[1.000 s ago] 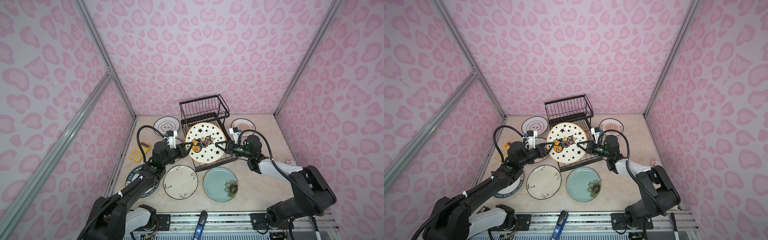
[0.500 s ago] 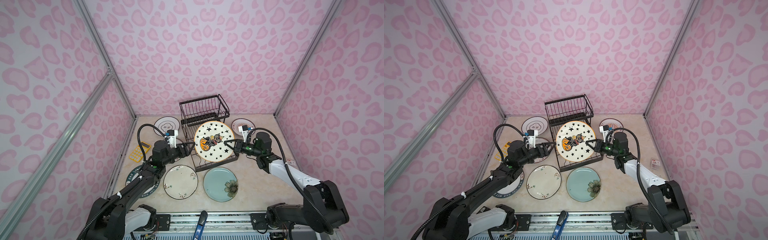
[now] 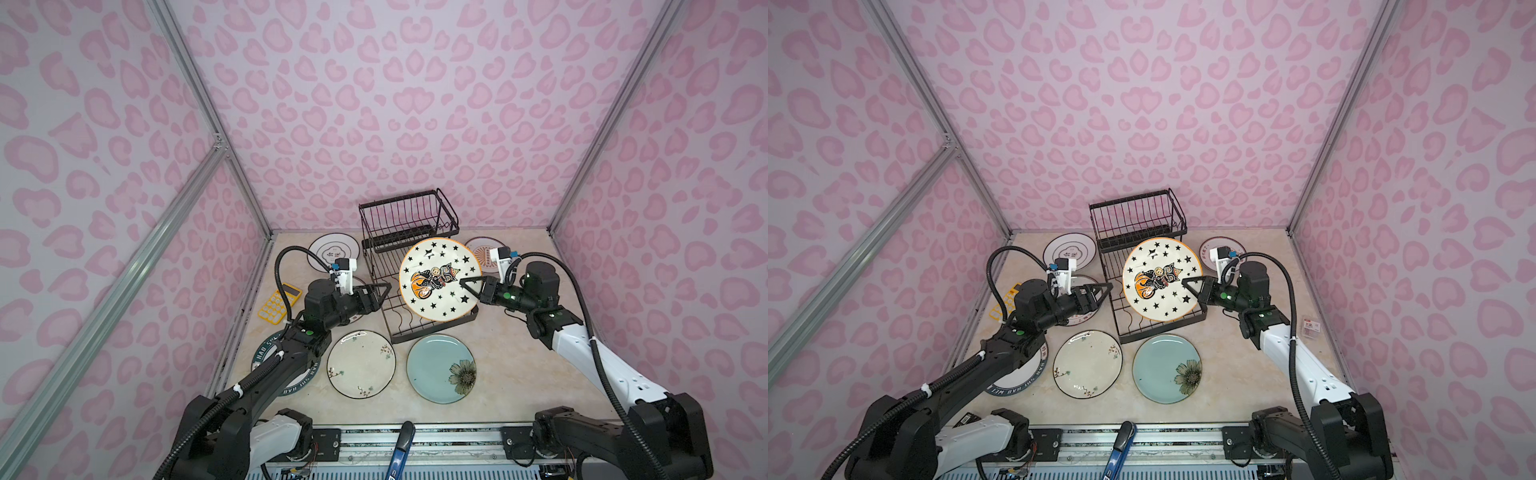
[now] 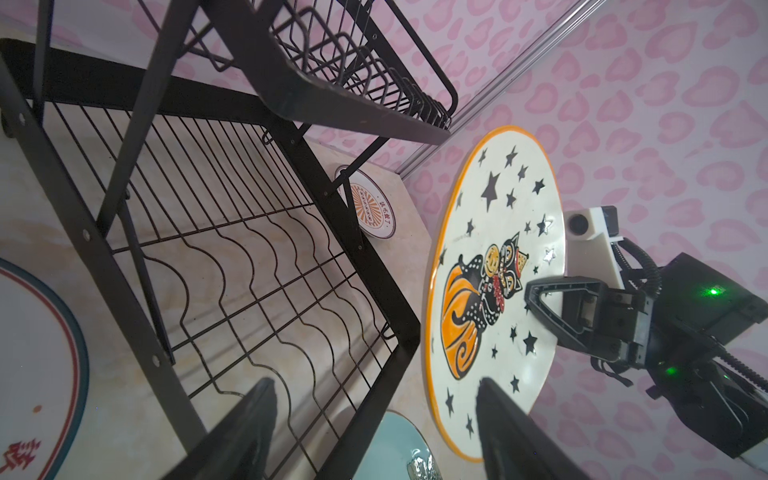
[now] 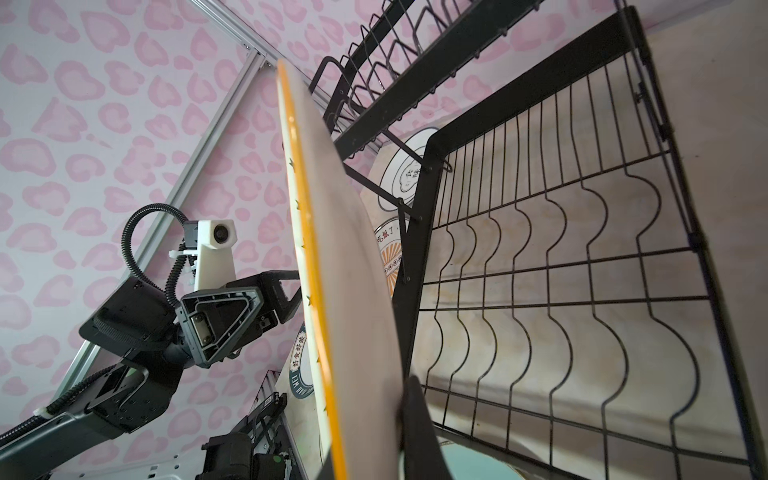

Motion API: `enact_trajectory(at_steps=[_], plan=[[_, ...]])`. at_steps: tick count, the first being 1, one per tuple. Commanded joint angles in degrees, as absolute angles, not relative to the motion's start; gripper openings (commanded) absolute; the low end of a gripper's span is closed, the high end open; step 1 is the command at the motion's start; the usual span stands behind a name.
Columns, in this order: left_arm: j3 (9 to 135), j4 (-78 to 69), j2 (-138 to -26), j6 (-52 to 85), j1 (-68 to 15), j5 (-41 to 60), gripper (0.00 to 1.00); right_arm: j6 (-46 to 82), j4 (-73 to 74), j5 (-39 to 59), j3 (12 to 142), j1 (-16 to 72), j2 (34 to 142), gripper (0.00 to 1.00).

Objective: Load the plates into the dish rack
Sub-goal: 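Lift the plate up and away from the rack with the right gripper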

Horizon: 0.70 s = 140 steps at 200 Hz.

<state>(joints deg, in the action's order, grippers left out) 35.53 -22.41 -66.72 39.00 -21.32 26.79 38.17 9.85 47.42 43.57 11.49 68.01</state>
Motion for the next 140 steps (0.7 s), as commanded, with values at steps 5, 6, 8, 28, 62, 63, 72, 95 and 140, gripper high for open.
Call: enact_trajectory(at_steps=[5, 6, 8, 28, 62, 63, 72, 95, 140], plan=[[35.59, -22.2, -65.56, 37.77, -21.27, 26.78, 0.78, 38.99, 15.73, 47.21, 45.14, 11.16, 67.65, 0.0], [35.6, -22.17, -65.52, 37.78, -21.27, 26.75, 0.78, 39.09, 15.82, 47.2, 45.16, 11.07, 67.71, 0.0], [35.53, -22.11, -65.42, 37.75, -21.27, 26.68, 0.78, 39.22, 15.89, 47.2, 45.43, 11.07, 67.75, 0.0], [35.6, -21.29, -64.97, 37.38, -21.27, 26.54, 0.78, 40.72, 17.88, 47.37, 46.27, 10.74, 68.37, 0.0], [34.99, -20.28, -63.52, 37.02, -21.27, 25.86, 0.78, 41.14, 18.58, 47.16, 49.32, 10.65, 69.38, 0.0], [34.94, -20.25, -63.44, 37.01, -21.27, 25.81, 0.78, 41.14, 18.56, 47.13, 49.44, 10.64, 69.41, 0.0], [34.84, -19.88, -63.07, 36.79, -21.28, 25.51, 0.78, 41.22, 18.55, 46.93, 50.45, 10.48, 69.62, 0.0], [34.67, -18.96, -62.45, 36.32, -21.28, 25.05, 0.78, 41.09, 18.45, 45.81, 53.28, 10.28, 70.59, 0.0], [34.47, -18.81, -62.23, 36.21, -21.27, 24.95, 0.78, 39.03, 17.93, 38.71, 58.95, 10.37, 71.88, 0.0]])
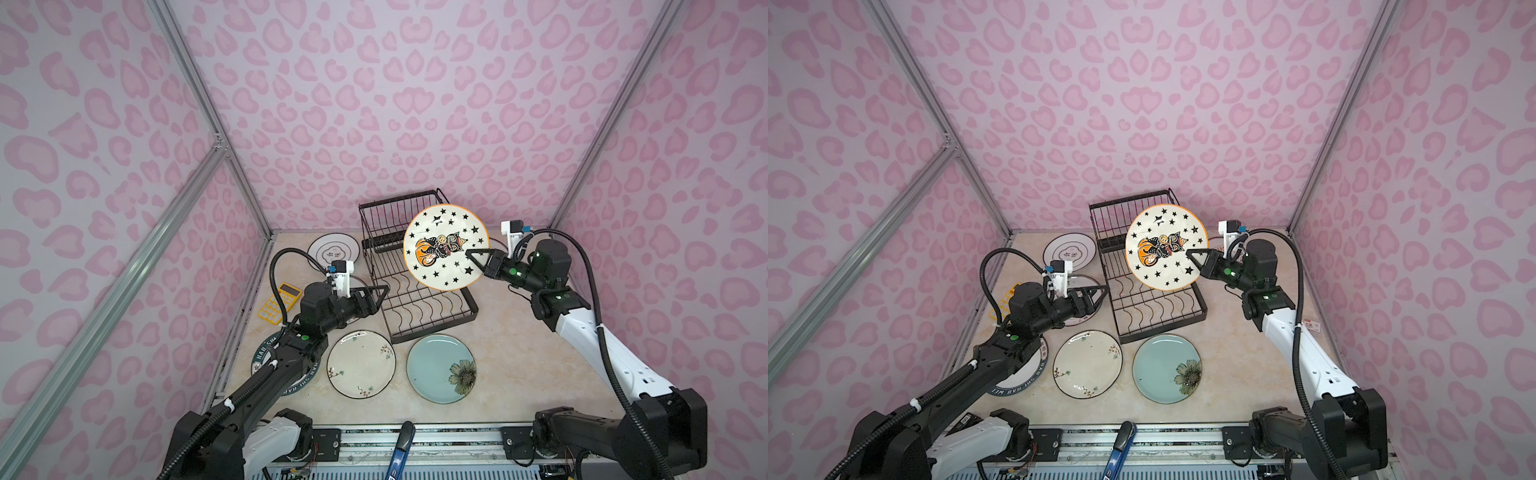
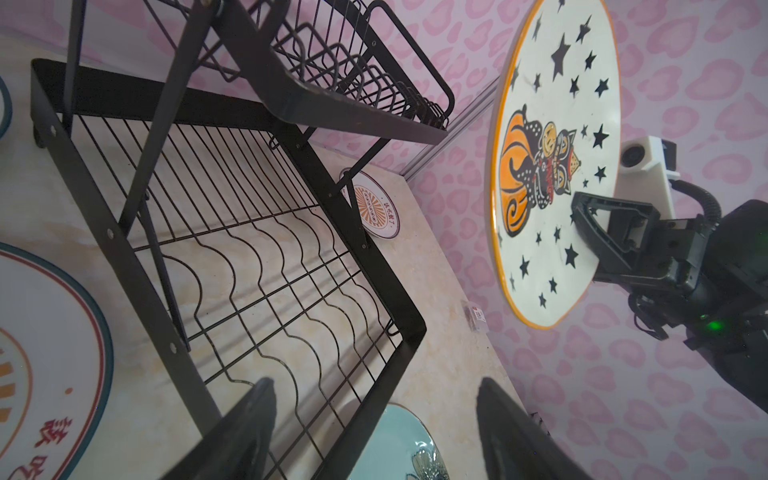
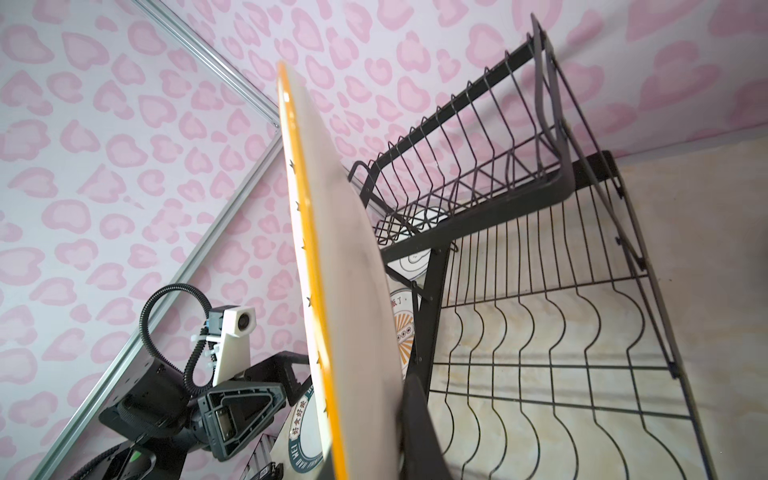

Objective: Load the plates into the dish rack
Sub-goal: 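Lift the plate up and away from the rack with the right gripper, then carry the star-print plate to the rack's far end with the right gripper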

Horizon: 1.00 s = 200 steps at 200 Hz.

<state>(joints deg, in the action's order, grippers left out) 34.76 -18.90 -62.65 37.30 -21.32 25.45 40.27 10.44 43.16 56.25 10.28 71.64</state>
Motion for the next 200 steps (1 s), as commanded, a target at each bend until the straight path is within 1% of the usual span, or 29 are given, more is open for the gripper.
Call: enact_trajectory(at_steps=[1, 33, 56, 115, 158, 200], plan=[[34.51, -18.72, -62.23, 36.21, -21.27, 24.91, 0.78, 38.89, 17.84, 38.47, 58.96, 10.41, 71.84, 0.0], [34.28, -17.82, -61.64, 35.86, -21.27, 24.44, 0.78, 34.68, 16.59, 29.69, 63.16, 11.19, 72.53, 0.0], [34.23, -17.16, -61.05, 35.77, -21.29, 24.01, 0.78, 28.84, 13.52, 22.89, 68.06, 12.93, 74.3, 0.0], [33.71, -14.91, -58.76, 35.33, -21.27, 22.72, 0.78, 17.42, 6.45, 8.2, 81.21, 17.78, 82.88, 0.0], [33.69, -13.56, -57.61, 35.08, -21.27, 22.24, 0.78, 12.04, 4.76, 0.29, 88.79, 20.25, 88.37, 0.0], [33.88, -12.38, -56.74, 34.72, -21.29, 21.89, 0.79, 9.18, 3.49, -4.71, 94.23, 22.01, 92.26, 0.0]])
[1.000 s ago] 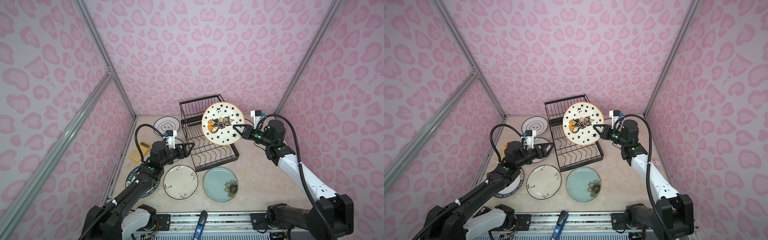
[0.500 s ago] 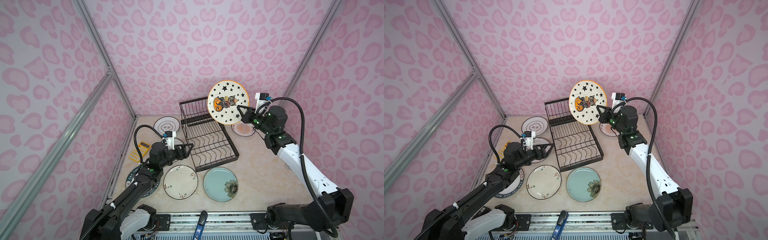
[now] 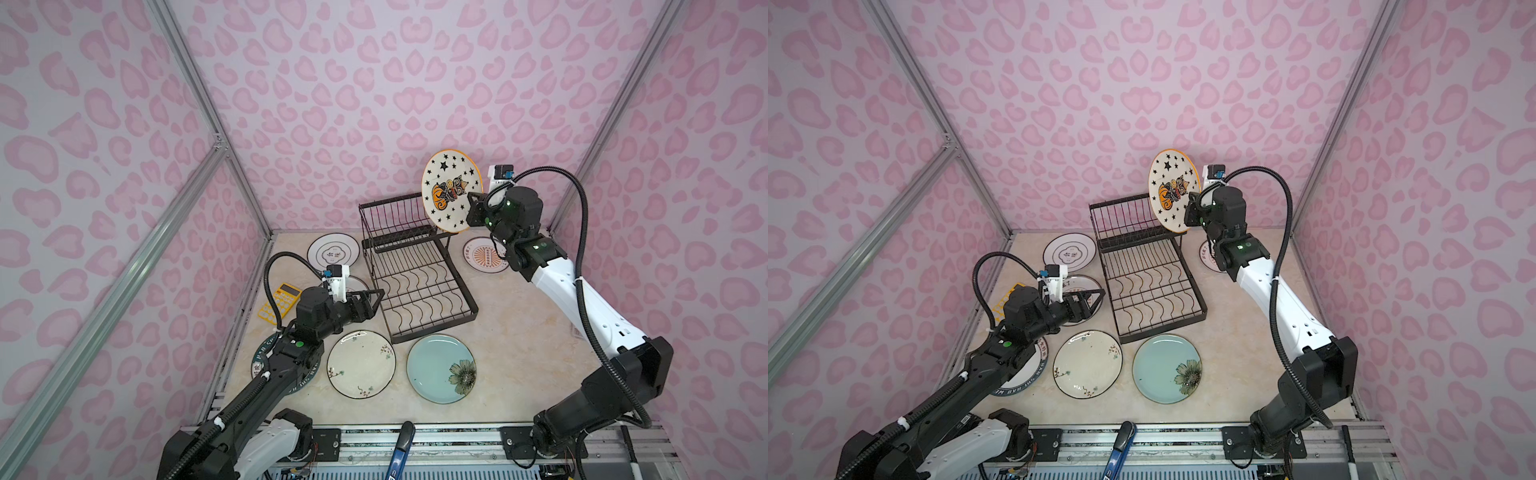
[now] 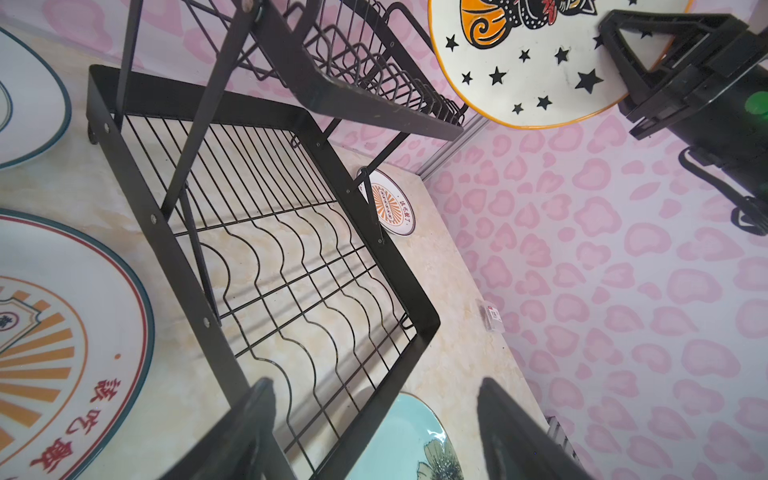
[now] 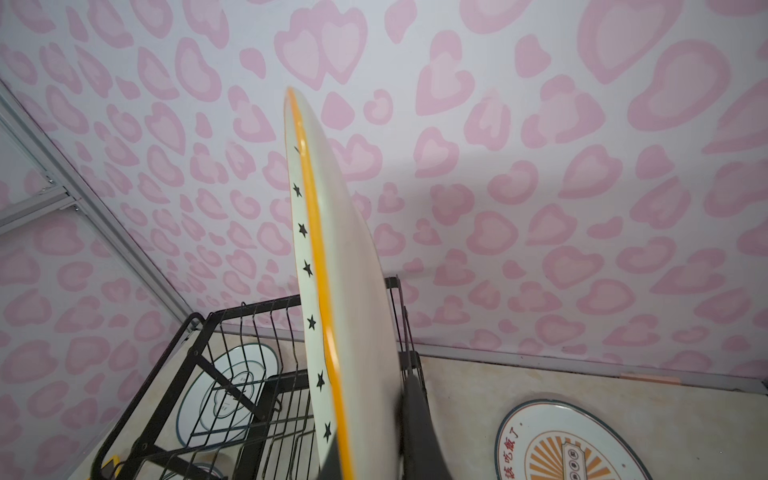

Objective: Load the plates into the dish rack
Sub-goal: 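Carry the star-print plate to the rack's far end with the right gripper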

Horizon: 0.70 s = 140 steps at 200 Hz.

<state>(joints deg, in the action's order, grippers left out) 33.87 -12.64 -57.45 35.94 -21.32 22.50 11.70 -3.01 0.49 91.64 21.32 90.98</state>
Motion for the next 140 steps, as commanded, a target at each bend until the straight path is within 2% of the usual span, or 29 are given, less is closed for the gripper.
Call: enact_trajectory(at_steps=[1, 140], plan=[[33.9, -12.39, -56.71, 34.72, -21.28, 21.89, 0.79, 9.12, 3.46, -4.77, 94.31, 22.08, 92.41, 0.0], [33.88, -7.66, -53.68, 33.16, -21.27, 20.11, 0.79, -0.86, 0.5, -17.19, 111.83, 26.55, 107.07, 0.0]])
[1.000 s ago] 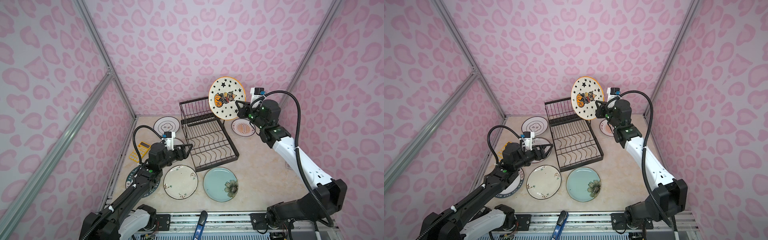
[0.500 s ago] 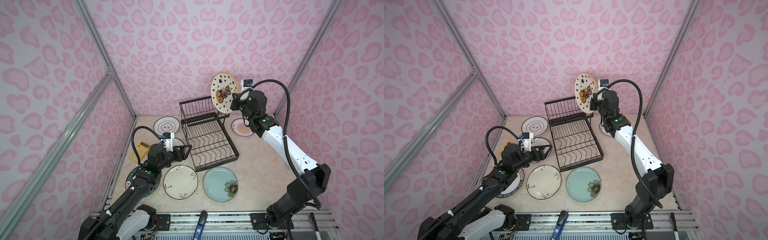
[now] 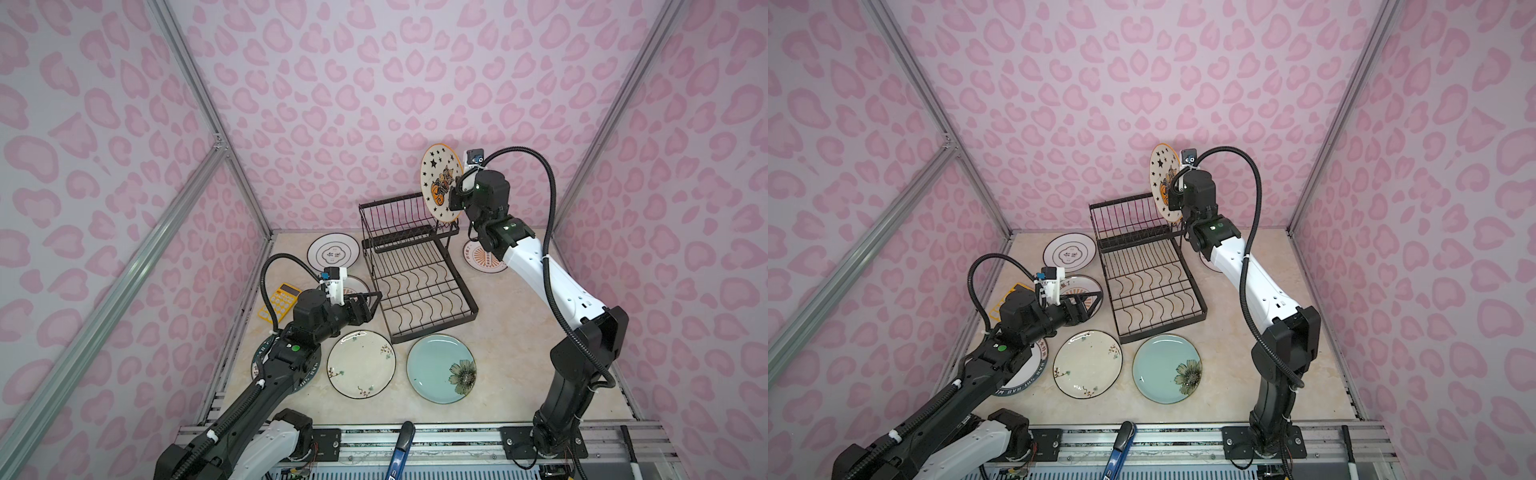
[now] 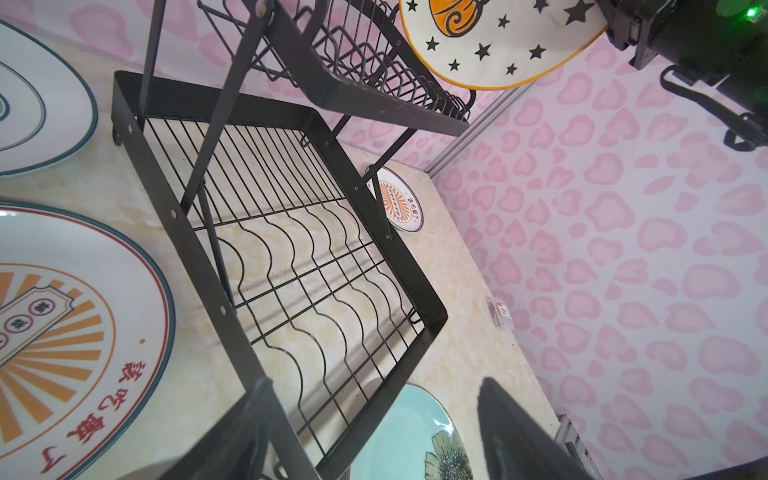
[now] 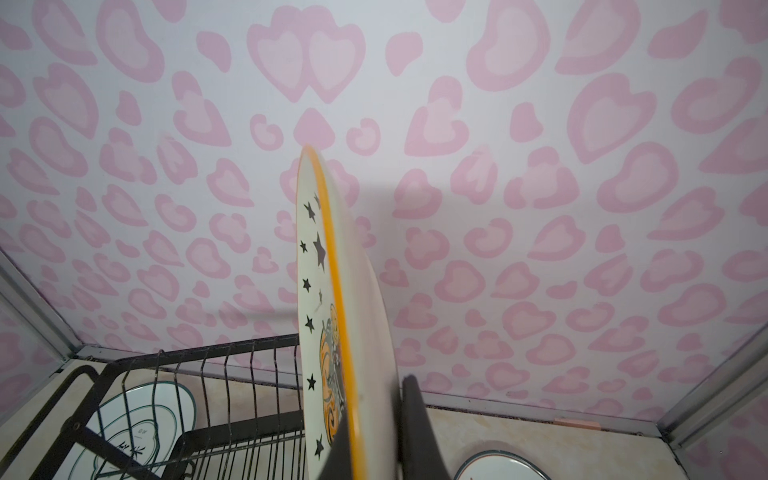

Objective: Load the plates into the dish rack
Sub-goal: 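Carry the star-print plate to the rack's far end with the right gripper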

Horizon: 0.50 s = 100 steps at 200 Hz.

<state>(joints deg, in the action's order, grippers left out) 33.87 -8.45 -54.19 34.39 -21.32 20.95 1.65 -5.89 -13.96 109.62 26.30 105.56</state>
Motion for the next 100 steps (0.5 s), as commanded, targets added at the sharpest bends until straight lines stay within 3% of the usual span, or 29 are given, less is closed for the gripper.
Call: enact_trajectory(at_steps=[1, 100], plan=[[33.9, -7.65, -53.65, 33.15, -21.27, 20.12, 0.79, -0.87, 0.47, -17.21, 111.86, 26.59, 107.15, 0.0], [34.76, -7.1, -54.47, 32.59, -21.27, 19.86, 0.79, -4.1, 0.01, -20.28, 115.93, 26.88, 110.11, 0.0]])
